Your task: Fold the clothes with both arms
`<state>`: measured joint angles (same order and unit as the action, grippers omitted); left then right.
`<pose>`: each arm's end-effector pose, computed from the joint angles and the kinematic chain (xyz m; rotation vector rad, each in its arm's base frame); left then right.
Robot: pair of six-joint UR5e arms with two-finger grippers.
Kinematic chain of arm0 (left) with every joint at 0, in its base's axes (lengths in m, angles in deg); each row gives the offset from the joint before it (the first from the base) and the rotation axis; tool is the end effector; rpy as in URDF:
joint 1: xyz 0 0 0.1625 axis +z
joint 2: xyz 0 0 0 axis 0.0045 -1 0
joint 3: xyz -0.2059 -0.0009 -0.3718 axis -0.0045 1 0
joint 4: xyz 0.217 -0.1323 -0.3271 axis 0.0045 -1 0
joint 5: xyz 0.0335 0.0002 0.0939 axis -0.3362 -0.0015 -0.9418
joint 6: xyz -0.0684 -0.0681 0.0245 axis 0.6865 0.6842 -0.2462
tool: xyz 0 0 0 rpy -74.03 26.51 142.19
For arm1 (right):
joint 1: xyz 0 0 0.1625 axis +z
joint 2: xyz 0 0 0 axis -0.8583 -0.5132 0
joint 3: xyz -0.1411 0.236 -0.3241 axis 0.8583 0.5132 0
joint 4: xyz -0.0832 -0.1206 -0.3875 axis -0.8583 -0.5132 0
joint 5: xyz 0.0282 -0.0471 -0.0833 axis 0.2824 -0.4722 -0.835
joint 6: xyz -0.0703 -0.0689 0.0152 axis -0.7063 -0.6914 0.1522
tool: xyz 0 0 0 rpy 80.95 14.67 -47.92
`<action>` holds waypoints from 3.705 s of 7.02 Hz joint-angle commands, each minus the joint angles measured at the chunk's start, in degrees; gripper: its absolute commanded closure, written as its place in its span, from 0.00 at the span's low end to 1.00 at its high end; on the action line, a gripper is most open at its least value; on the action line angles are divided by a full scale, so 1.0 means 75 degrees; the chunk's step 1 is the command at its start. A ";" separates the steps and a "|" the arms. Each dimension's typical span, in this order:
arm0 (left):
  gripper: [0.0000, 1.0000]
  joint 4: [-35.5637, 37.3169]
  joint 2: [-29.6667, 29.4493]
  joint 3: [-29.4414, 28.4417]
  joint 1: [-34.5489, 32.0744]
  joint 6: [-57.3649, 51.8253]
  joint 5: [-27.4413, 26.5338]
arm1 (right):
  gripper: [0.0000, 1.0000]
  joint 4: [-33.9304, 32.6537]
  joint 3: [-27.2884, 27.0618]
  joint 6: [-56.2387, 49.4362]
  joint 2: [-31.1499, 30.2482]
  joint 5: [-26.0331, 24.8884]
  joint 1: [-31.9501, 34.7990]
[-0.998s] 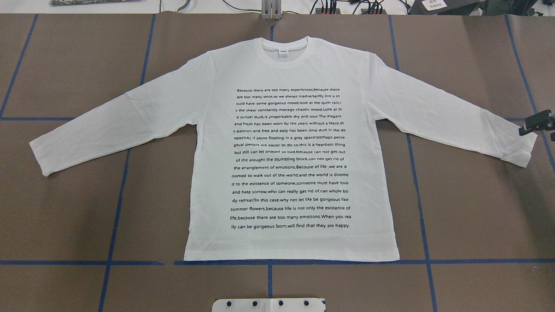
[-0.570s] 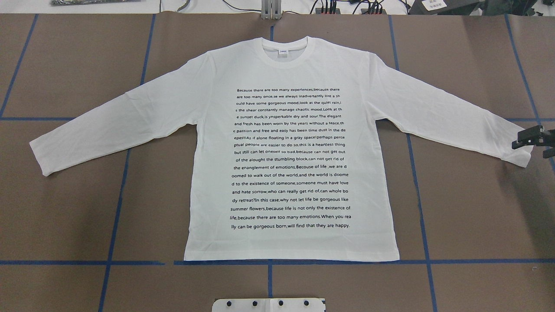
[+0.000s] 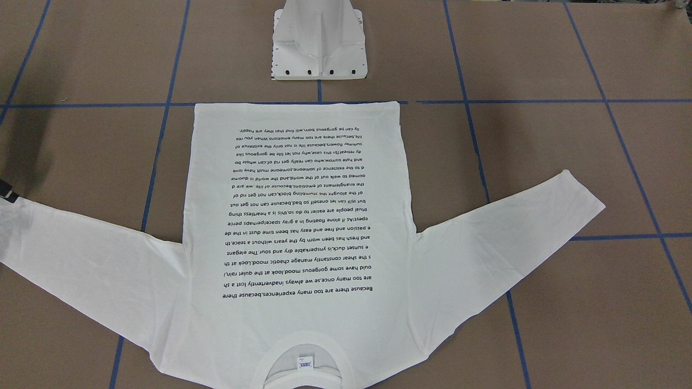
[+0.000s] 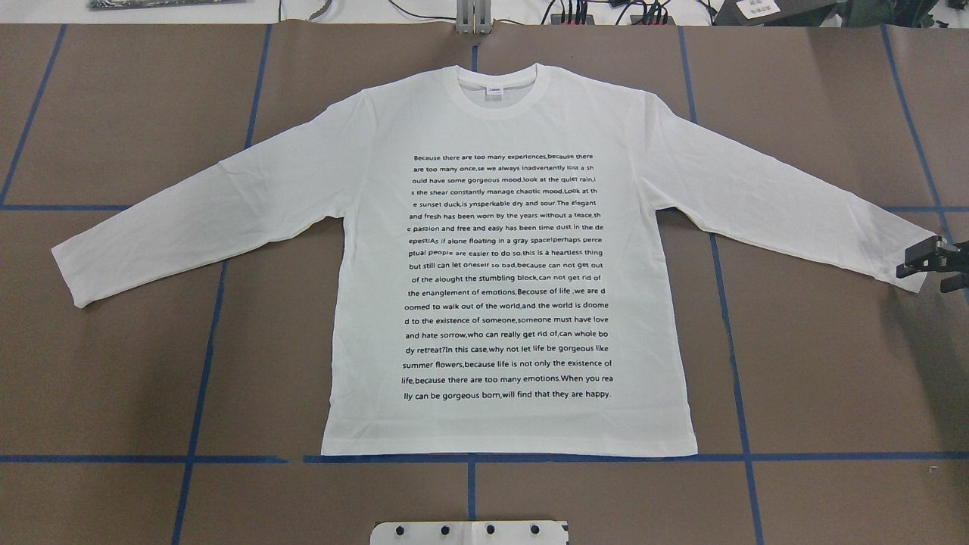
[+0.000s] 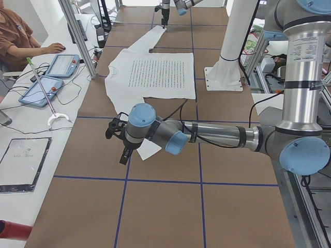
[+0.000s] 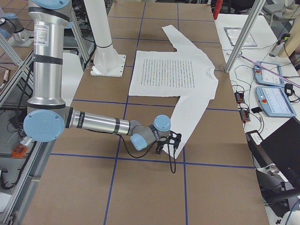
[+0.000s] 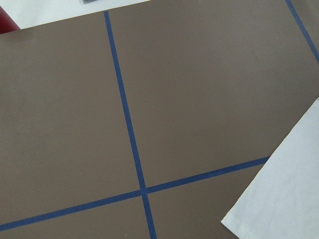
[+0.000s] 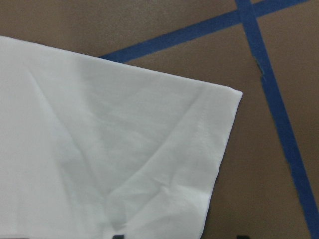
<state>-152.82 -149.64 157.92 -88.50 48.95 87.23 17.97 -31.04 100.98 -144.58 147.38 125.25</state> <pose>-0.0482 -0.5046 0.5713 0.4318 0.7929 0.1033 -0.1270 -0.4539 0.7046 -0.0820 -0.8440 0.3156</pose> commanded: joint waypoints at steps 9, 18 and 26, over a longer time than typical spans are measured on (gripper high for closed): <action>0.00 -0.0019 0.0014 -0.0002 0.0000 -0.0029 -0.0001 | 1.00 0.0329 -0.0358 0.0000 -0.0144 0.0044 -0.0017; 0.00 -0.0031 -0.0033 -0.0084 0.0023 0.0006 0.0011 | 1.00 -0.3994 -0.0977 0.3142 0.5727 -0.1267 -0.2145; 0.00 -0.0078 -0.0033 -0.0096 0.0035 0.0006 0.0046 | 1.00 -0.2647 0.2273 0.4161 0.8934 -0.3516 -0.4011</action>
<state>-153.34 -149.89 157.20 -88.30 49.00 87.57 -2.30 -17.16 132.20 -80.11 122.19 95.99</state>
